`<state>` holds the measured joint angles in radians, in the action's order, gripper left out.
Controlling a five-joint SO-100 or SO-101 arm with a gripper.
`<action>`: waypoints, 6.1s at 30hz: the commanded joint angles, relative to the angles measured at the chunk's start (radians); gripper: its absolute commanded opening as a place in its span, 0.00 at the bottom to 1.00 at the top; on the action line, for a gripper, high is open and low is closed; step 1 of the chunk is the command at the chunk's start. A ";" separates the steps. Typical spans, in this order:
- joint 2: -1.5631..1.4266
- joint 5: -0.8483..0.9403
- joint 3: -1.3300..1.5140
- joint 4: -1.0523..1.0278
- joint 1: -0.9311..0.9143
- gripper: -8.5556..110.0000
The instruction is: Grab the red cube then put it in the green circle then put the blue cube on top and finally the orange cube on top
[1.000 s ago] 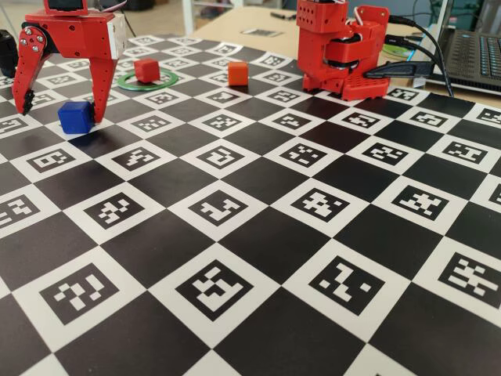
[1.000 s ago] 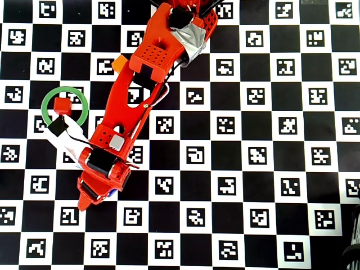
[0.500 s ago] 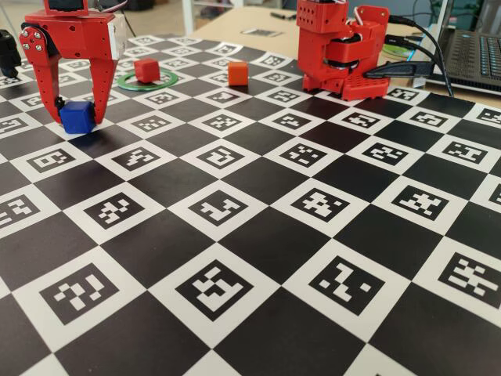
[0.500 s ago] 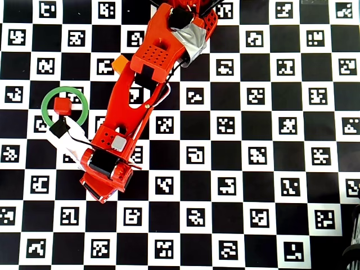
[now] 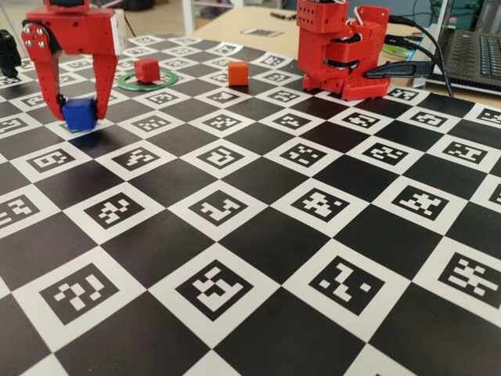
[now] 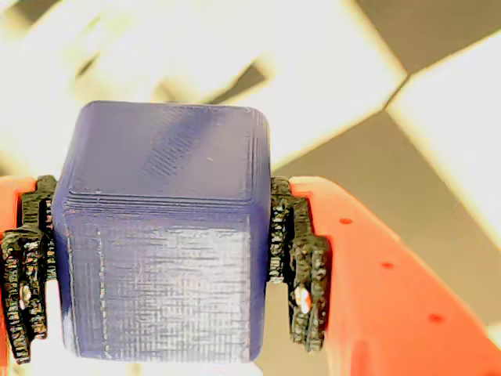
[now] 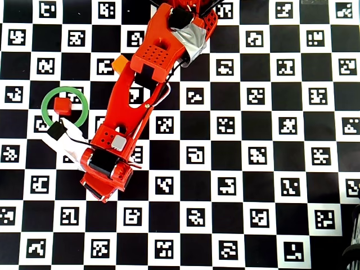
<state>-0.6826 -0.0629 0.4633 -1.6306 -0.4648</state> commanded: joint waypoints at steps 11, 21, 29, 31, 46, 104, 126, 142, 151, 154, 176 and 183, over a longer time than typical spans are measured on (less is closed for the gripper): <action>-0.634 0.561 0.370 -0.117 -0.209 0.17; -0.810 0.848 0.560 -0.121 -0.410 0.17; -0.798 0.945 0.584 -0.146 -0.479 0.17; -0.773 0.959 0.583 -0.144 -0.488 0.17; -0.604 1.085 0.528 -0.107 -0.568 0.17; -0.520 1.017 0.798 0.296 -0.558 0.17; -0.520 1.039 0.822 0.316 -0.563 0.17; -0.540 1.068 0.824 0.284 -0.572 0.41; -0.655 1.039 0.756 0.160 -0.574 0.48; -0.713 1.015 0.719 0.074 -0.572 0.48; -1.281 1.006 1.250 -0.041 -0.598 0.48; -1.374 1.108 1.513 0.106 -0.630 0.48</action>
<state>-1.9834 1.0078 1.9313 -1.5815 -1.0707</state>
